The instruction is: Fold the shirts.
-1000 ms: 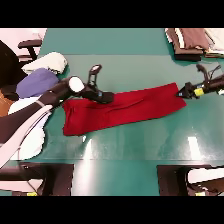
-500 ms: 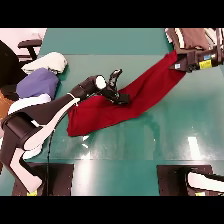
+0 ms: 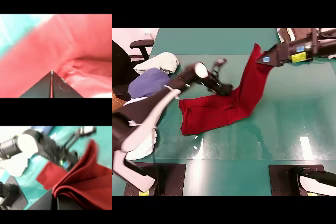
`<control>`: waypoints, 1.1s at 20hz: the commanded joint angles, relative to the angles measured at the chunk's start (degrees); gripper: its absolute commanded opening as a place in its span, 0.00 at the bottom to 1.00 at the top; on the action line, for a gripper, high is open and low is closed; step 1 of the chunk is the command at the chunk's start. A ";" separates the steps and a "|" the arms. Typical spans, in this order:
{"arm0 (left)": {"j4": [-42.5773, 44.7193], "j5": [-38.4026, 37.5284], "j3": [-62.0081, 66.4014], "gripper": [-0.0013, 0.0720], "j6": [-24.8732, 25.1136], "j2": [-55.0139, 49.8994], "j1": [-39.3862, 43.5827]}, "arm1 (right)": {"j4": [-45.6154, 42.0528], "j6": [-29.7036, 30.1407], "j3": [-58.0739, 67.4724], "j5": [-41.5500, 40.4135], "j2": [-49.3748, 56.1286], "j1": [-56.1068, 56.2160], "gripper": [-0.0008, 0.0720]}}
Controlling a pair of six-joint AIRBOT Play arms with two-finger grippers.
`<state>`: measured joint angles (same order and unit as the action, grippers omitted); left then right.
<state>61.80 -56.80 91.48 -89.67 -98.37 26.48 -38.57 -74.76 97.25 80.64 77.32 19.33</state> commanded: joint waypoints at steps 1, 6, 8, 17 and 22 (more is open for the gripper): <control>6.91 -2.23 0.26 0.05 0.11 11.41 -8.41 | 0.07 -0.22 0.20 -6.21 1.57 9.31 0.03; 14.32 -2.64 0.24 0.05 0.09 28.74 -20.79 | 0.11 2.08 0.22 -17.25 12.28 27.89 0.20; 14.69 -3.32 0.24 0.05 0.09 32.57 -23.45 | 0.00 3.30 0.26 -21.35 16.39 32.81 0.74; 14.08 -7.85 -0.68 0.05 0.13 34.80 -23.71 | -16.17 -4.44 -16.33 -12.66 8.72 15.74 0.73; 14.05 -5.97 -3.85 0.05 0.72 34.45 -18.23 | -12.11 -5.16 -27.80 -12.55 11.06 1.03 0.88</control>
<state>75.88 -63.72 89.14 -89.43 -63.79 5.80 -52.38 -78.81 74.94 67.64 86.98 27.18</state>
